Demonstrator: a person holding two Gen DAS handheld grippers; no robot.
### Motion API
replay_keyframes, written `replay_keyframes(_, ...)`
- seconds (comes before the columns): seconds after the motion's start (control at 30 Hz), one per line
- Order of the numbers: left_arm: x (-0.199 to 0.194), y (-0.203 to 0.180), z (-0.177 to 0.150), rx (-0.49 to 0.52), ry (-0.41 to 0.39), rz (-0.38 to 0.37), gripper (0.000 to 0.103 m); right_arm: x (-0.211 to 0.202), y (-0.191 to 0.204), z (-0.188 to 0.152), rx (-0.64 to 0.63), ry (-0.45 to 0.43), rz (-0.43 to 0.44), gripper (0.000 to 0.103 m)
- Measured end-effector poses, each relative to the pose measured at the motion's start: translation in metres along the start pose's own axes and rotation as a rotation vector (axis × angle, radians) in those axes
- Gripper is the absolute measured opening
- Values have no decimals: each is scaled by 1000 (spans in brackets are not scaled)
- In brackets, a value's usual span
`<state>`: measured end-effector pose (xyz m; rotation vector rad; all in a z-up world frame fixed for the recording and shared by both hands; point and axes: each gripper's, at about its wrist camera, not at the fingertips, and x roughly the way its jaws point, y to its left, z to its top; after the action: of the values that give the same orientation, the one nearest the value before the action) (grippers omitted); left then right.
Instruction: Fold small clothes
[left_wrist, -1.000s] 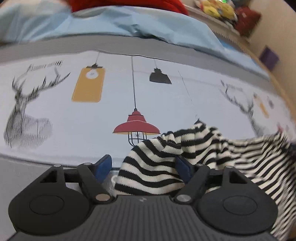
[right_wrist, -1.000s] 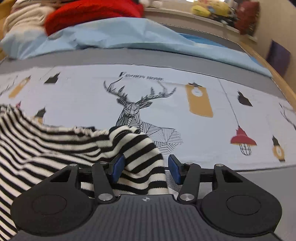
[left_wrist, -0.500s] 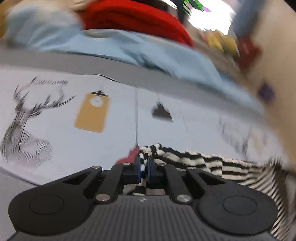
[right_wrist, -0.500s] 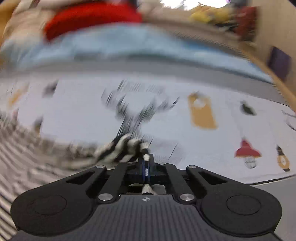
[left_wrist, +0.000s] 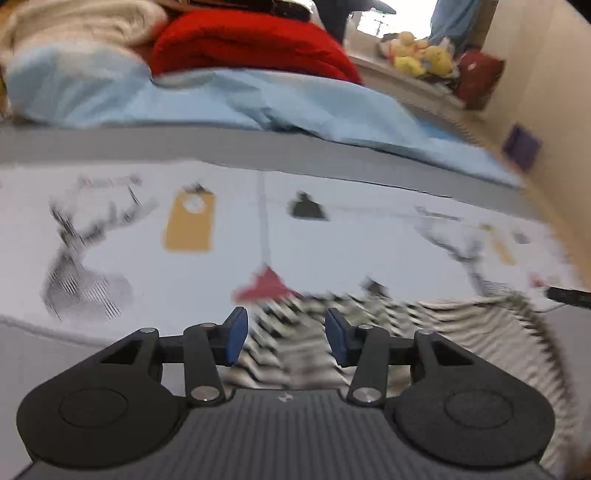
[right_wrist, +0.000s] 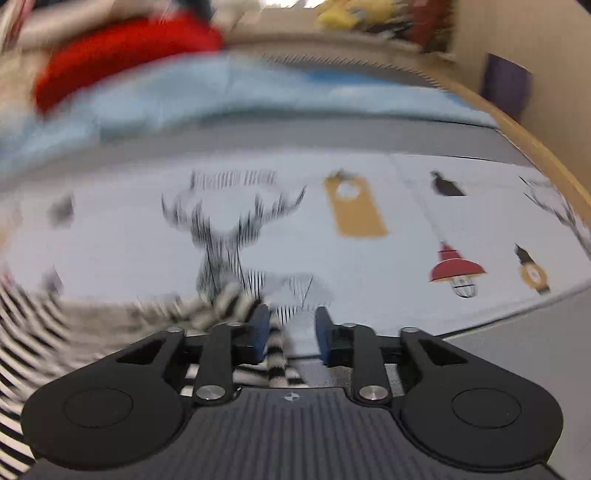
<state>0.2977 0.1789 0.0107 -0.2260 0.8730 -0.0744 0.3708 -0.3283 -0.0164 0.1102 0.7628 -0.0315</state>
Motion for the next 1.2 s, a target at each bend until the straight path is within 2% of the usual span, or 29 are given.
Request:
replay_keyframes(0.1, 10, -7, -25, 43, 171, -97, 51, -39, -24, -2, 140, -30, 79, 34)
replay_keyframes(0.13, 19, -11, -40, 91, 255, -91, 51, -49, -30, -6, 155, -22, 99, 34)
replay_keyframes(0.17, 29, -16, -56, 162, 333, -22, 52, -61, -36, -11, 160, -13, 108, 34)
replay_keyframes(0.2, 35, -21, -71, 239, 389, 92, 58, -69, -41, -13, 163, -7, 108, 35)
replay_keyframes(0.23, 31, -22, -76, 251, 397, 165, 59, -79, -47, -19, 165, 0, 105, 35)
replay_keyframes(0.27, 20, -21, -73, 192, 374, 172, 58, -89, -53, -26, 171, 10, 98, 35)
replay_keyframes(0.33, -14, -14, -64, 22, 277, 115, 58, -106, -61, -42, 179, 36, 98, 39)
replay_keyframes(0.37, -27, -11, -63, -29, 238, 84, 59, -115, -65, -53, 179, 54, 106, 41)
replay_keyframes(0.43, -49, -7, -66, -109, 183, 36, 60, -125, -69, -78, 178, 94, 112, 43)
replay_keyframes(0.5, -59, -1, -80, -155, 154, 42, 60, -124, -73, -108, 197, 170, 108, 43)
replay_keyframes(0.53, -59, 4, -90, -185, 164, 60, 60, -122, -74, -116, 213, 228, 96, 43)
replay_keyframes(0.57, -56, 11, -95, -233, 211, 87, 58, -119, -77, -122, 244, 260, 84, 43)
replay_keyframes(0.63, -53, 16, -99, -312, 231, 72, 58, -117, -82, -126, 293, 264, 93, 43)
replay_keyframes(0.77, -42, 19, -106, -319, 299, 102, 58, -105, -81, -135, 311, 327, 101, 45)
replay_keyframes(0.83, -40, 20, -111, -311, 317, 98, 60, -100, -76, -134, 321, 337, 126, 50)
replay_keyframes(0.9, -33, 22, -115, -308, 338, 96, 60, -94, -69, -133, 308, 350, 143, 51)
replay_keyframes(1.1, -23, 35, -123, -329, 390, 94, 58, -78, -56, -138, 254, 402, 101, 48)
replay_keyframes(1.13, -23, 34, -123, -327, 393, 87, 56, -78, -57, -138, 258, 400, 107, 39)
replay_keyframes(1.17, -23, 34, -124, -319, 397, 75, 44, -80, -57, -137, 263, 392, 119, 34)
replay_keyframes(1.2, -23, 33, -124, -312, 400, 59, 20, -82, -57, -136, 261, 376, 125, 25)
